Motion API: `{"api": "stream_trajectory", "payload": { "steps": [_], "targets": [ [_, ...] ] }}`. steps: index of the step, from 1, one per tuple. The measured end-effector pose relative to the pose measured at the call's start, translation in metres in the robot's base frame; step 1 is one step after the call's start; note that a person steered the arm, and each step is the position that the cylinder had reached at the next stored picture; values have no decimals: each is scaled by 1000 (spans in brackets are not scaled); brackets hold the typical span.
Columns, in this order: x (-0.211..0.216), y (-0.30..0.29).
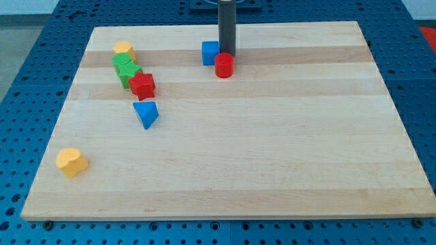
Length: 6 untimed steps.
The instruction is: Slide the red circle slightly left
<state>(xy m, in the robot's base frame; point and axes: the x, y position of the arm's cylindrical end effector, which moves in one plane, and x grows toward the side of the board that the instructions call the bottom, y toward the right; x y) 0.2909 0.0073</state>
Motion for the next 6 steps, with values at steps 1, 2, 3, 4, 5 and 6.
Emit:
{"api": "stream_trajectory", "payload": {
  "steps": [1, 2, 3, 4, 5, 6],
  "targets": [
    [0, 61],
    [11, 88],
    [33, 70],
    [41, 18],
    [43, -36],
    [43, -50]
  ]
}}
